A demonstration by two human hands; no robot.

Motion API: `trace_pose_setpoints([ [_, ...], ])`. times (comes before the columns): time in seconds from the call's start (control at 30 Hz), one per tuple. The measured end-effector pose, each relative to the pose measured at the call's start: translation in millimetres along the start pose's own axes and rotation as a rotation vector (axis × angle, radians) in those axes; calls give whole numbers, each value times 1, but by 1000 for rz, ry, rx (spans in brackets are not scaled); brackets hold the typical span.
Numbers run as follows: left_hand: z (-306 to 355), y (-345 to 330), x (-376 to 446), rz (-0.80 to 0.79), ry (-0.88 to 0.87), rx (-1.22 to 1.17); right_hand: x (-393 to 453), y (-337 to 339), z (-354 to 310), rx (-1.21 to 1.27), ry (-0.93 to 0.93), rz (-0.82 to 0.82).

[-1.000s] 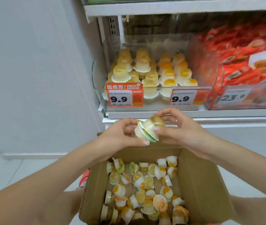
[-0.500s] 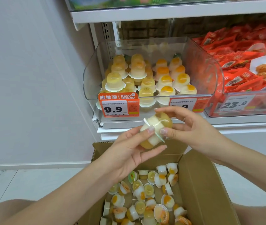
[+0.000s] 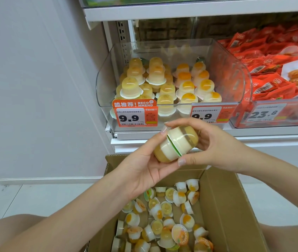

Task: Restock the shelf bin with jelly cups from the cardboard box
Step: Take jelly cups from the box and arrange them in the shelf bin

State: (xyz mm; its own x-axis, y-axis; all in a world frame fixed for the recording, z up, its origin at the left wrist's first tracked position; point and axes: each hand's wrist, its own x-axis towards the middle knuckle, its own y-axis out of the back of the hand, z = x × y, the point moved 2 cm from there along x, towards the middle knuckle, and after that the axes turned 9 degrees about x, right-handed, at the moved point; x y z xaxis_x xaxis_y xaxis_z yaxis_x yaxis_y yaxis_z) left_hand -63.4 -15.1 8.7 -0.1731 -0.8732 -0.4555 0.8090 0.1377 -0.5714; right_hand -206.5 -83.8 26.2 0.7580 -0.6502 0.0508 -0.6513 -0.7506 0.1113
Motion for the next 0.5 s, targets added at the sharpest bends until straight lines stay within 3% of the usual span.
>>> trace_pose_setpoints([
  [0.27,0,4,-2,-170,14,17,2,4,-2,-68,-55,-13],
  [0.5,9,3,-6,-47,21,59,10,1,-20,-198,-75,-26],
])
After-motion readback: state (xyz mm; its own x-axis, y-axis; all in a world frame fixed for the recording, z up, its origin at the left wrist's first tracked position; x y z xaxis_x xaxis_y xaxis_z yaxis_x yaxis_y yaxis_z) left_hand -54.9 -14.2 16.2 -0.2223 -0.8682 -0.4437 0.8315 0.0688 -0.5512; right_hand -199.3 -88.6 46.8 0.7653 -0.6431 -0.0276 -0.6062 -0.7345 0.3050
